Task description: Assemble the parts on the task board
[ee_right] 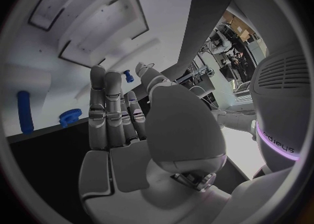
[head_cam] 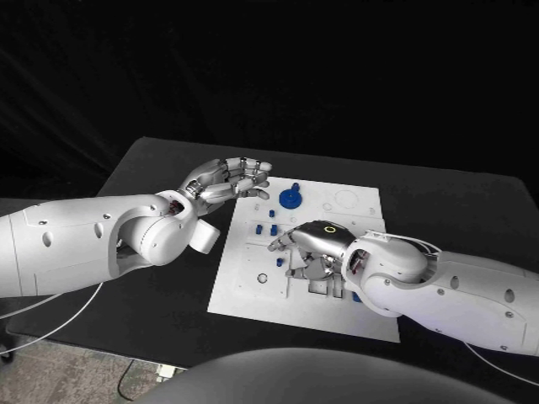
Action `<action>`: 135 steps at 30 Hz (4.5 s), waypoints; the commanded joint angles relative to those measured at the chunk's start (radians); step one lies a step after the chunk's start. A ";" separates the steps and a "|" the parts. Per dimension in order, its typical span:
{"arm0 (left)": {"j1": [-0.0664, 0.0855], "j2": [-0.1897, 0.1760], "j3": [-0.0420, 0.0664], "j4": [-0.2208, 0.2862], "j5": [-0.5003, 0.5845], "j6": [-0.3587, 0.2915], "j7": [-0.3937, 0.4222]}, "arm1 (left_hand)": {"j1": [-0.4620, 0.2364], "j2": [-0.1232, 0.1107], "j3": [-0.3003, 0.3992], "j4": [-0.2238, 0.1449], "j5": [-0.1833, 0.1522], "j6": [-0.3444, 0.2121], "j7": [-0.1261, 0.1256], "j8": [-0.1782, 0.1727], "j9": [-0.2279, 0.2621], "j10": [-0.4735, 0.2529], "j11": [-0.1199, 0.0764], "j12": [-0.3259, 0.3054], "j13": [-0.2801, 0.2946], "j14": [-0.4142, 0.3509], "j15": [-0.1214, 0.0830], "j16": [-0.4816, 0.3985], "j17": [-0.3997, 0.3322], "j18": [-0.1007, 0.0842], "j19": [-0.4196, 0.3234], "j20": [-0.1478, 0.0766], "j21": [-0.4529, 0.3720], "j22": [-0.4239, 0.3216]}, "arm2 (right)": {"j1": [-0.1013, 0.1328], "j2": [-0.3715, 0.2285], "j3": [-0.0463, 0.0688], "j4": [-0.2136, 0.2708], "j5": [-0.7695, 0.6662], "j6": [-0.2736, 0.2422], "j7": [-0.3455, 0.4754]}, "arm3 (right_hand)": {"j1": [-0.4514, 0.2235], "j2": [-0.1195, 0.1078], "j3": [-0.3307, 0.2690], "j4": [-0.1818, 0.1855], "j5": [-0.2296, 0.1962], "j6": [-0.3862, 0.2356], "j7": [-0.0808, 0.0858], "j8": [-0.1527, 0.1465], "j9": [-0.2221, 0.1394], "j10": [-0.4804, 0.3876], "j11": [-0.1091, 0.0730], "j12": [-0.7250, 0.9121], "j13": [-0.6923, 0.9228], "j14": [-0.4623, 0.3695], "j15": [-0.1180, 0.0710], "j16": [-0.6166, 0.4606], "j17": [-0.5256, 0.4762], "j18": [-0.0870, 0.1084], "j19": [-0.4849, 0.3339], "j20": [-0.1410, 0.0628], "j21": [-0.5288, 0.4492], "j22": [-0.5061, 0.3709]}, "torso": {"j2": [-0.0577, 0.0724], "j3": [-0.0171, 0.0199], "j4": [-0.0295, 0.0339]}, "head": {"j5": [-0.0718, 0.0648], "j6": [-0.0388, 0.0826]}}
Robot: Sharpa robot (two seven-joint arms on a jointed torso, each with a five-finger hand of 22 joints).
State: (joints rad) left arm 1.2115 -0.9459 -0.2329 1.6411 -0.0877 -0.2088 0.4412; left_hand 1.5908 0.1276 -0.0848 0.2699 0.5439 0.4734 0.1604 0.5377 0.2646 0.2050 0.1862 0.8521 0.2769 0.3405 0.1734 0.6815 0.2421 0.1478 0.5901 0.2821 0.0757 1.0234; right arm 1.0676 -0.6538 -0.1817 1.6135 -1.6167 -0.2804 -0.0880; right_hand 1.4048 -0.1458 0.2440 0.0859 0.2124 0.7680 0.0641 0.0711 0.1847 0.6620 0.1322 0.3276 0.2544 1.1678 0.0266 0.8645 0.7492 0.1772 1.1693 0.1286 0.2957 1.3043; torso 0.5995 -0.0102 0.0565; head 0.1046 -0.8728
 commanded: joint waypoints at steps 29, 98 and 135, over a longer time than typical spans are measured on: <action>-0.004 0.012 0.000 -0.006 0.001 0.017 -0.007 | 0.010 0.002 0.011 0.002 0.013 0.011 0.038 0.009 -0.005 0.001 0.001 0.005 -0.006 0.002 0.008 0.010 -0.003 0.019 0.005 -0.002 -0.006 0.001 | 0.160 -0.233 0.007 0.048 0.118 0.206 -0.105 | 0.016 -0.020 -0.086 0.169 -0.087 0.087 0.043 0.019 -0.015 -0.012 -0.001 0.044 -0.071 0.070 -0.004 0.071 0.033 0.005 0.065 -0.002 -0.038 0.003 | 0.001 0.0011 0.0010 | -0.020 0.000; -0.005 0.020 0.000 -0.014 0.001 0.068 -0.061 | 0.021 0.010 0.023 0.003 0.030 0.018 0.046 0.017 -0.018 0.017 0.012 0.012 -0.021 0.011 0.019 0.021 -0.009 0.014 0.001 -0.001 -0.006 0.004 | 0.084 -0.134 0.007 -0.052 0.077 0.004 -0.066 | 0.122 0.050 0.045 0.031 0.069 0.346 0.059 0.118 0.036 0.423 -0.064 0.011 -0.162 0.144 -0.036 0.138 0.083 -0.010 0.145 -0.035 0.070 0.049 | 0.000 0.0011 -0.0003 | -0.012 0.000; -0.009 0.020 0.000 -0.018 -0.002 -0.001 -0.006 | 0.010 -0.001 0.021 0.014 0.032 -0.008 0.029 0.013 -0.041 -0.010 0.019 0.009 -0.047 -0.012 0.018 0.020 -0.025 0.010 -0.006 -0.003 -0.008 0.007 | 0.133 -0.045 0.008 0.141 -0.075 -0.026 -0.004 | 0.114 0.047 0.047 0.020 0.069 0.352 0.054 0.122 0.055 0.455 -0.072 0.003 -0.161 0.169 -0.043 0.160 0.109 -0.018 0.164 -0.042 0.134 0.058 | 0.001 0.0001 0.0027 | -0.012 0.000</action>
State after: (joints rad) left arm 1.2032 -0.9258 -0.2330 1.6211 -0.0881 -0.1846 0.3959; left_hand 1.6088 0.1325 -0.0656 0.2784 0.5711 0.4731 0.1604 0.5501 0.2242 0.2033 0.2056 0.8597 0.2314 0.3348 0.1893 0.7007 0.2183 0.1479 0.5900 0.2821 0.0717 1.0290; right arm 1.2023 -0.7024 -0.1743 1.7608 -1.6365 -0.3187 -0.1101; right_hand 1.5165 -0.0952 0.2928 0.1115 0.2761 1.1148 0.1210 0.1930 0.2381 1.0793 0.0873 0.3270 0.0920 1.3309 -0.0181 1.0233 0.8599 0.1778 1.3272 0.0855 0.4279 1.3081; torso 0.5992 -0.0096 0.0590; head 0.0882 -0.8727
